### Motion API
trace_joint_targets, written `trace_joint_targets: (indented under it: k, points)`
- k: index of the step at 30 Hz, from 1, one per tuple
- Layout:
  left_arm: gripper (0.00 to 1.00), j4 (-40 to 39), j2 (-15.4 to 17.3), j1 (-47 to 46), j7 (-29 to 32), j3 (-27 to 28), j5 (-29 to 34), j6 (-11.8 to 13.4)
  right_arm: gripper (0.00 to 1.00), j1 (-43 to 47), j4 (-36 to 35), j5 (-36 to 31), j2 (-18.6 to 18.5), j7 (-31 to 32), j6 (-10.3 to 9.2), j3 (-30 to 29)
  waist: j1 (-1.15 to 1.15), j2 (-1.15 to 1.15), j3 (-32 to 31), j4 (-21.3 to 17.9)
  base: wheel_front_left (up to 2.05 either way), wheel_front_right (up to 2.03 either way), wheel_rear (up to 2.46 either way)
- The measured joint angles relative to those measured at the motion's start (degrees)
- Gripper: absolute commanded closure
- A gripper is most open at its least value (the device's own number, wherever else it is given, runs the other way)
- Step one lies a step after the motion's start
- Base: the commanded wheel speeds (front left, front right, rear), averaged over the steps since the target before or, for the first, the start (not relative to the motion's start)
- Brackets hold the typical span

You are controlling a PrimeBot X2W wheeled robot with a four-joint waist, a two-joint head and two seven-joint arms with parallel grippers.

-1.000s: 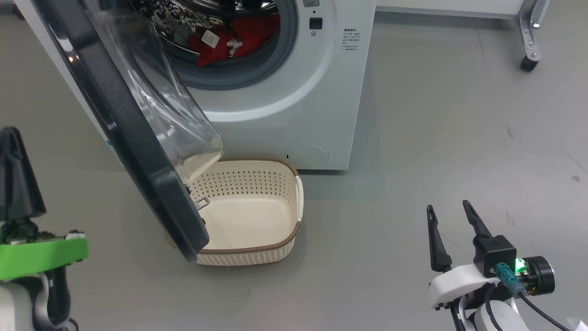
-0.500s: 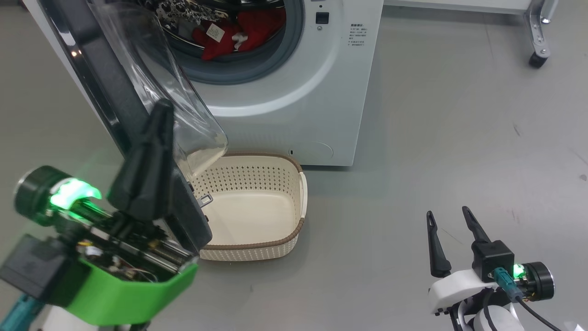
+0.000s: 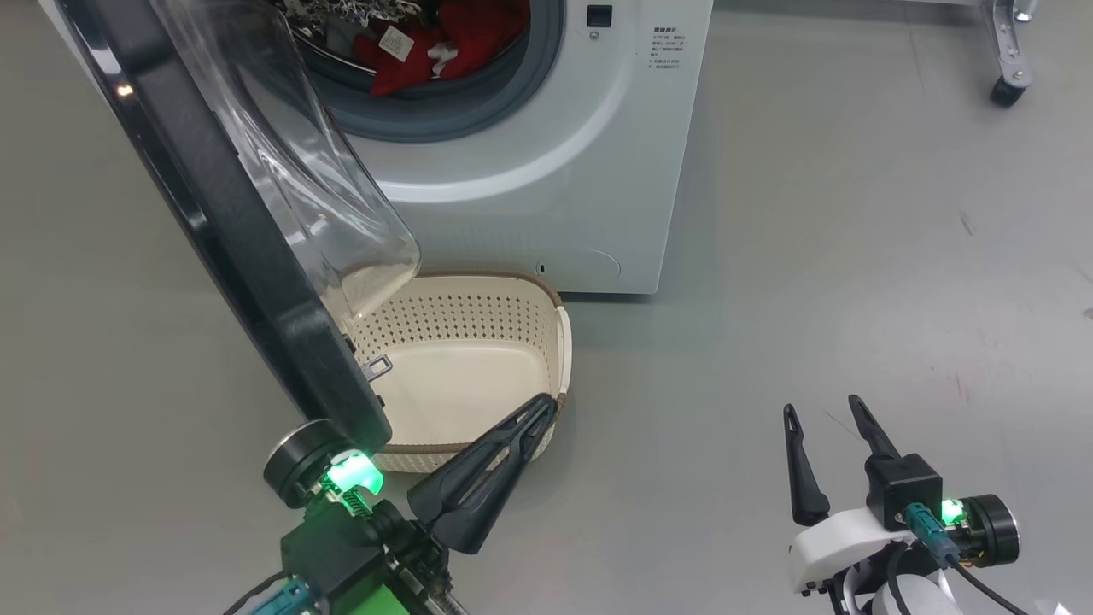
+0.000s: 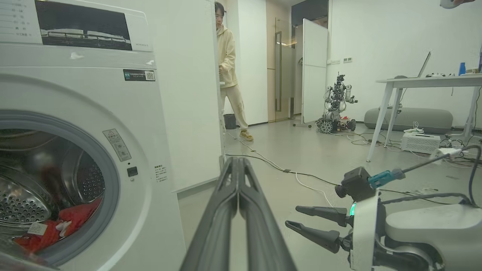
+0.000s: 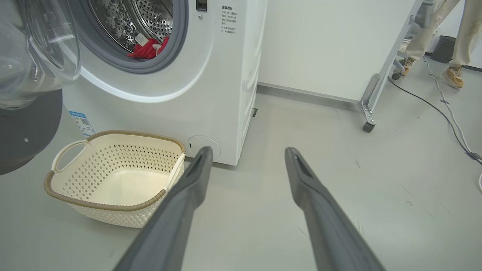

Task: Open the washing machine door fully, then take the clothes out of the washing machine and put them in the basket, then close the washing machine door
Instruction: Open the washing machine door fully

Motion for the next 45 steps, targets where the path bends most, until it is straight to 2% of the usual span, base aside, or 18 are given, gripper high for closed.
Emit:
trace_joint_targets:
  k: [4, 9, 26, 45]
  points:
    - [1.00, 3.46, 0.07, 0.58, 0.02, 0.12, -0.11, 0.00, 0.00, -0.04, 0.24, -0.15, 0.00, 0.00, 0.00, -0.01, 0.00, 0.00, 0.49, 0.04, 0.00, 0.00, 0.00]
    - [1.00, 9.34, -0.42, 1.11, 0.04, 3.82, -1.40, 0.00, 0.00, -0.22, 0.66, -0.25, 0.03, 0.00, -0.01, 0.16, 0.00, 0.00, 1.27, 0.12, 0.00, 0.00, 0.00]
    - [1.00, 19.07, -2.50, -1.65, 0.04, 10.22, -4.90, 0.04, 0.00, -1.70, 1.40, -0.68, 0.08, 0.00, -0.01, 1.01, 0.00, 0.00, 4.47, 0.02, 0.00, 0.00, 0.00]
    - [1.00, 24.57, -5.95, -3.08, 0.04, 10.77, -5.79, 0.02, 0.00, -3.47, 2.66, -0.12, 0.05, 0.00, -0.01, 0.67, 0.00, 0.00, 5.11, 4.48, 0.00, 0.00, 0.00]
